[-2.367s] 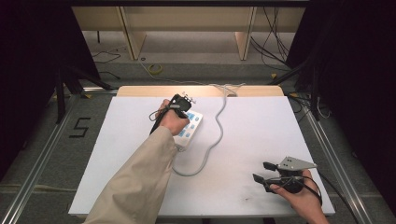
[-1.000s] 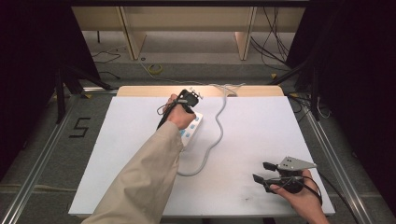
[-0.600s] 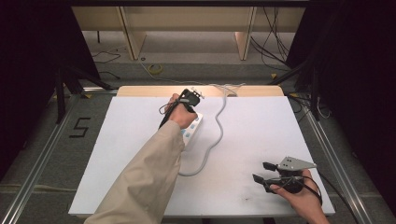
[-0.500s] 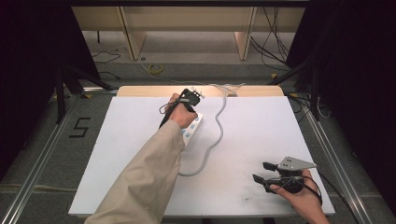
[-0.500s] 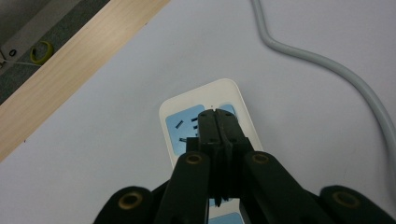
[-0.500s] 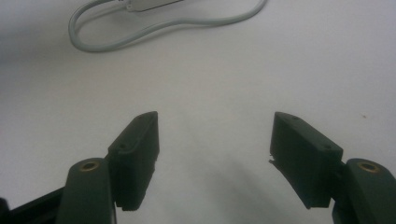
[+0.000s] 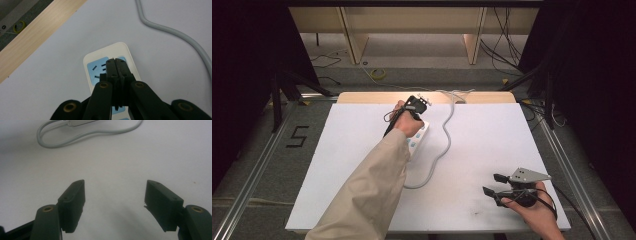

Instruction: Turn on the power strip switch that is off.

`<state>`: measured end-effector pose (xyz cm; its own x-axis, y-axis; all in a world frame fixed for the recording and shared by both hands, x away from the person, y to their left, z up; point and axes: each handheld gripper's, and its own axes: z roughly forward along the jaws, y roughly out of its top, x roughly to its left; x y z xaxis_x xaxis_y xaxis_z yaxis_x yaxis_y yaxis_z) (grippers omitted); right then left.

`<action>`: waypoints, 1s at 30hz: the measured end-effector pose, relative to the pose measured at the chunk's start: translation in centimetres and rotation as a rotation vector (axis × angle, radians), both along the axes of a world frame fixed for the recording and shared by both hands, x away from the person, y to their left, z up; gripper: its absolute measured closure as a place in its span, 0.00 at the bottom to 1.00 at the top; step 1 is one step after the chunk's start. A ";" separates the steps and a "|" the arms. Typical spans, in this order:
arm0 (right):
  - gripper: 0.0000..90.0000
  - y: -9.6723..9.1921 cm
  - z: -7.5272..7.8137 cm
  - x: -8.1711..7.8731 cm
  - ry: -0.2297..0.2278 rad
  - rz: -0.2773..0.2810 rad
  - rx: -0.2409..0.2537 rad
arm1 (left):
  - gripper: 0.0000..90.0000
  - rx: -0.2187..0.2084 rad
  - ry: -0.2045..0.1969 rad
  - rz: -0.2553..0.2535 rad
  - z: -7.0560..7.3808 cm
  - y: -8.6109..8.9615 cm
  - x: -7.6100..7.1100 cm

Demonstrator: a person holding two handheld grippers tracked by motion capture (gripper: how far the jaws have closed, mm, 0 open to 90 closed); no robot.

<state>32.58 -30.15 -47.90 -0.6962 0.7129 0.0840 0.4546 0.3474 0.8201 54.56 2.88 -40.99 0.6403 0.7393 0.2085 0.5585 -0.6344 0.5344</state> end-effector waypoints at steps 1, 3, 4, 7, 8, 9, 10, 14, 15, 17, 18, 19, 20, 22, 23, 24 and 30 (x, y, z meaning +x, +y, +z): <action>0.38 0.0 0.0 0.0 -0.001 0.001 -0.002 | 1.00 0.001 0.001 0.000 0.0 0.0 0.1; 0.38 0.0 0.0 0.0 -0.001 0.001 -0.002 | 1.00 0.007 0.002 -0.002 0.0 0.0 0.2; 0.38 0.0 0.0 0.0 0.000 0.001 -0.001 | 1.00 0.003 0.003 0.001 0.0 0.0 0.2; 0.38 0.0 0.0 0.0 0.000 0.001 -0.001 | 1.00 0.001 -0.001 0.000 0.2 -0.3 0.4; 0.38 0.0 0.0 0.0 0.000 0.000 0.000 | 1.00 0.004 -0.001 -0.002 0.3 -0.4 0.4; 0.38 0.0 0.0 0.0 0.000 0.000 0.000 | 1.00 0.002 -0.003 -0.003 0.4 -0.5 0.5; 0.38 0.0 0.0 0.0 0.000 0.001 -0.001 | 1.00 0.007 -0.003 -0.009 0.5 -0.6 0.6; 0.38 0.0 0.0 0.0 -0.002 0.001 0.000 | 1.00 0.004 -0.007 -0.009 0.6 -1.0 0.7; 0.38 0.0 0.0 0.0 -0.002 0.001 0.000 | 1.00 0.014 -0.003 -0.019 0.6 -1.0 0.7; 0.38 0.0 0.0 0.0 -0.002 0.002 0.000 | 1.00 0.001 -0.005 -0.008 0.4 -1.2 0.8; 0.38 0.0 0.0 0.0 -0.002 0.002 0.000 | 1.00 0.004 0.000 -0.009 0.3 -1.2 0.8; 0.38 0.0 0.0 0.0 -0.001 0.002 0.000 | 1.00 0.009 0.003 -0.010 0.3 -1.2 0.9; 0.38 0.0 0.0 0.0 -0.002 0.003 0.000 | 1.00 0.016 0.006 -0.013 0.2 -1.1 0.9; 0.38 0.0 0.0 0.0 -0.002 0.002 0.000 | 1.00 0.010 0.007 -0.013 0.2 -1.1 1.0; 0.38 0.0 0.0 0.0 -0.002 0.001 0.000 | 1.00 0.007 0.005 -0.010 0.1 -1.2 1.0; 0.38 0.0 0.0 0.0 -0.001 0.002 0.001 | 1.00 0.003 0.004 -0.008 0.1 -1.2 1.1; 0.38 0.0 0.0 0.0 -0.003 0.002 0.000 | 1.00 -0.006 0.001 -0.004 -0.1 -1.2 1.2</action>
